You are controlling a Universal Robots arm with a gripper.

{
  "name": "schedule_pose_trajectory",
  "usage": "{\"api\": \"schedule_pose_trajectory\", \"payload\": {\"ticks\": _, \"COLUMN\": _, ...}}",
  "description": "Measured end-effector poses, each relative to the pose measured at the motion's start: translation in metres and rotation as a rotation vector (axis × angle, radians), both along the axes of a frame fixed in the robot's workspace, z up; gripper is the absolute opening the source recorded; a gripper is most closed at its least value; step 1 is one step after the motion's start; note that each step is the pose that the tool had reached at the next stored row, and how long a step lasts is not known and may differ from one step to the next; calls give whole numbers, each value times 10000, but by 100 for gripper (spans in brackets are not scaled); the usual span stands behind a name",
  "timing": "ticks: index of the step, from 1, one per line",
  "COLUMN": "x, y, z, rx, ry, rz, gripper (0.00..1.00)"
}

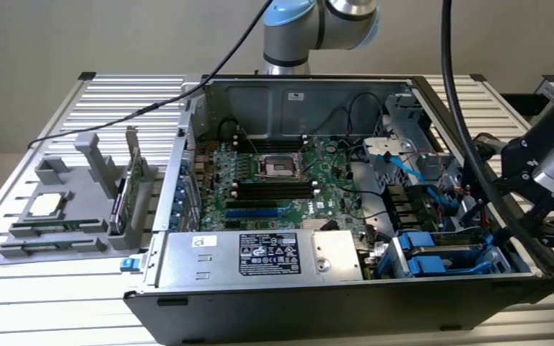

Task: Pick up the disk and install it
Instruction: 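Insert the first disk wire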

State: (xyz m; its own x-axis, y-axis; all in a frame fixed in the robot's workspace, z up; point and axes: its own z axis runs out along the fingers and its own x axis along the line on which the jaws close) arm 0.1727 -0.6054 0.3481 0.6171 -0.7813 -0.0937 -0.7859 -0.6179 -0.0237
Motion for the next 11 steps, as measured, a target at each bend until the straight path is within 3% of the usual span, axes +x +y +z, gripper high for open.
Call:
{"api": "schedule_pose_trajectory", "payload": {"ticks": 3, "x": -2, "y": -1, "z": -17, "rx": 193, "ry": -22, "rz": -49, "gripper": 44}}
{"api": "schedule_pose_trajectory", "payload": {"ticks": 5, "x": -4, "y": -2, "z": -29, "rx": 265, "ry": -30, "rz": -100, "gripper": 44}}
{"api": "schedule_pose_trajectory", "payload": {"ticks": 11, "x": -21, "y": -36, "z": -39, "rx": 280, "ry": -41, "rz": -163, "gripper": 44}}
